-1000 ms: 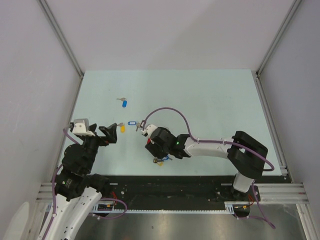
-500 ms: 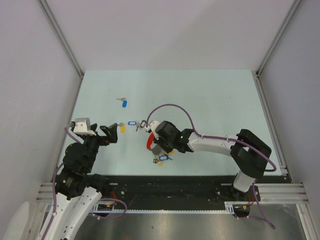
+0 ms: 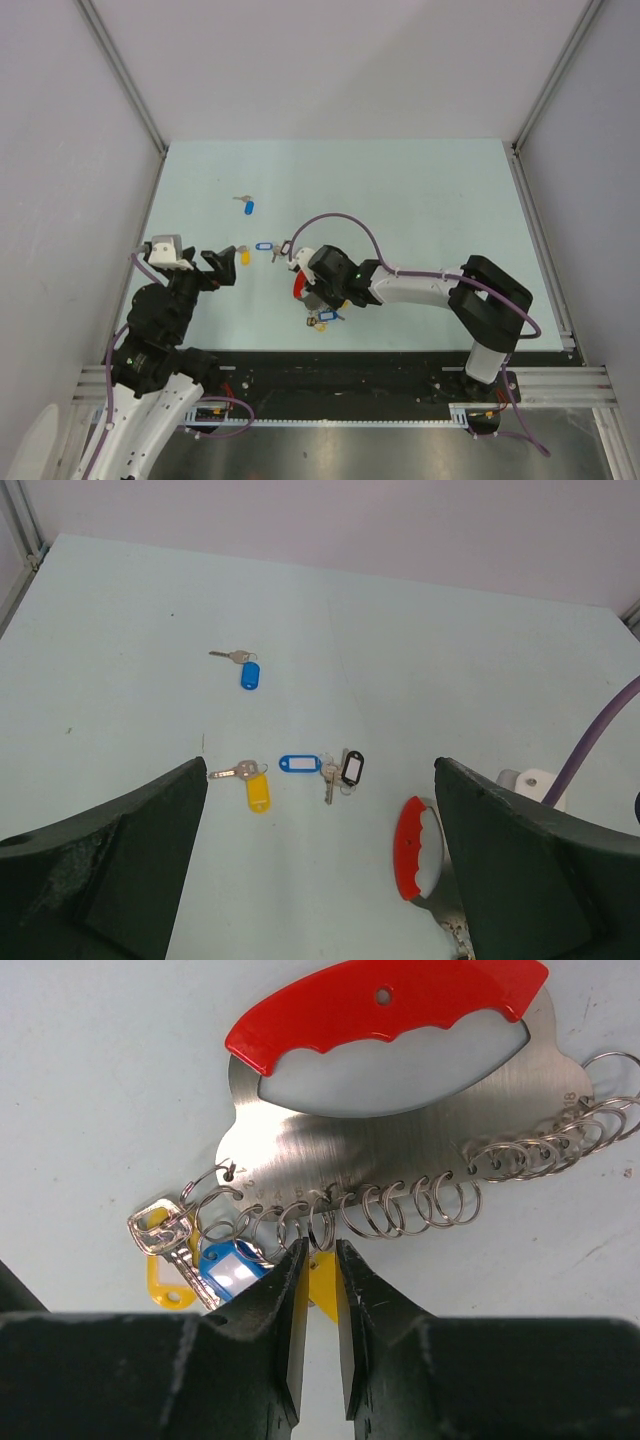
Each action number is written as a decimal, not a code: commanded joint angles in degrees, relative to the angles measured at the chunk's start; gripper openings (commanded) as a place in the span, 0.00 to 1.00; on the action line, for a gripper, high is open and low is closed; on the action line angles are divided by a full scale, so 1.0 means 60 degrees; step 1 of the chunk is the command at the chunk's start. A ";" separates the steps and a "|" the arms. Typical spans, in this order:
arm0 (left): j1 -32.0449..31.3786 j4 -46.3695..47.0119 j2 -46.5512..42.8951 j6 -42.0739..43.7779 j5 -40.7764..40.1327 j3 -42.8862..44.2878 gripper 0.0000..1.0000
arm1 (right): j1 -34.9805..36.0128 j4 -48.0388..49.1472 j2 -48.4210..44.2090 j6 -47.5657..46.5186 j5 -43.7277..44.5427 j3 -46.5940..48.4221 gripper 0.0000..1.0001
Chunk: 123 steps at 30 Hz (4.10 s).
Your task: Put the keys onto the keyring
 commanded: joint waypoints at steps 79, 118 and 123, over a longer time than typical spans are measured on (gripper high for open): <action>-0.1534 0.1290 0.5204 0.3418 0.6640 0.2204 1.00 | -0.2377 -0.0914 -0.5133 -0.0646 -0.1493 -0.0520 0.00; -0.1534 0.1495 0.4896 0.3125 0.6973 0.1412 0.99 | -0.2509 0.3391 -0.6197 -0.0132 -0.4017 -0.3053 0.00; -0.1607 0.1524 0.5320 0.3125 0.7620 0.1719 0.93 | -0.2436 0.3509 -0.7123 -0.0338 -0.4737 -0.3318 0.00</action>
